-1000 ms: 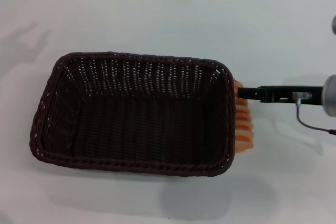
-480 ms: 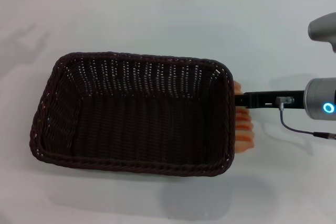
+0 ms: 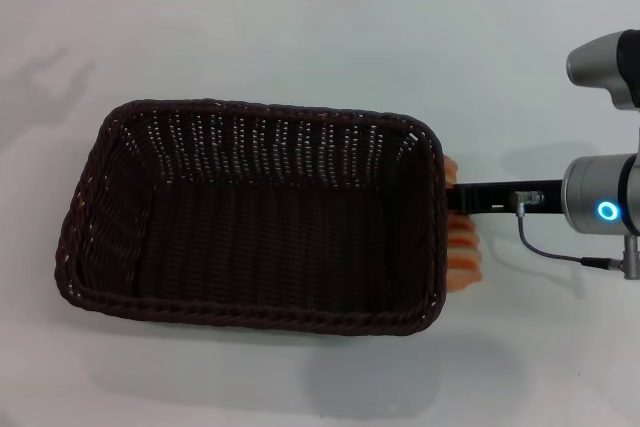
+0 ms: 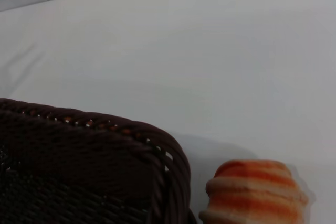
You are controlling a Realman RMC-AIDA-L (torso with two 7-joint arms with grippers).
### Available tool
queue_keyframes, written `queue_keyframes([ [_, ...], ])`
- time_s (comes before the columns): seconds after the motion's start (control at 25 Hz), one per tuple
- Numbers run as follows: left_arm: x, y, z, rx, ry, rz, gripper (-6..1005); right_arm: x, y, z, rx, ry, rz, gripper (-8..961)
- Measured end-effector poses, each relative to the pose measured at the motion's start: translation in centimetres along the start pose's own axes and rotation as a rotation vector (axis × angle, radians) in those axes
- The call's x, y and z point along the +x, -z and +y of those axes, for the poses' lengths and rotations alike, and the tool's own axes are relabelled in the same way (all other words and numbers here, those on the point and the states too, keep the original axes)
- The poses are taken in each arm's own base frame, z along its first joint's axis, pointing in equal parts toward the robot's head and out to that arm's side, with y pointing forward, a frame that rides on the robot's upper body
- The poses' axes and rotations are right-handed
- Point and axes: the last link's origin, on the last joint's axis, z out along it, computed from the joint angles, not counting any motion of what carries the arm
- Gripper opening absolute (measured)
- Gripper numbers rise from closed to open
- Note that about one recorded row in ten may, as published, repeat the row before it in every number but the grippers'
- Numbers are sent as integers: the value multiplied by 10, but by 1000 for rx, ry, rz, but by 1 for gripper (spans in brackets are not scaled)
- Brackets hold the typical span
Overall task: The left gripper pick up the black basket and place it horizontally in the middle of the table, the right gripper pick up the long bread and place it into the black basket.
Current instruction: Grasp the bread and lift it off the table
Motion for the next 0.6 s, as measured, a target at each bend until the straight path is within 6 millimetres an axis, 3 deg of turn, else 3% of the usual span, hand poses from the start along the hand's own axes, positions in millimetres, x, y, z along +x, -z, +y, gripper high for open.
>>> queue_keyframes([
  [0.6,4,9,0,0,0,29,451,6,-3,2,-11,-8,20,465],
])
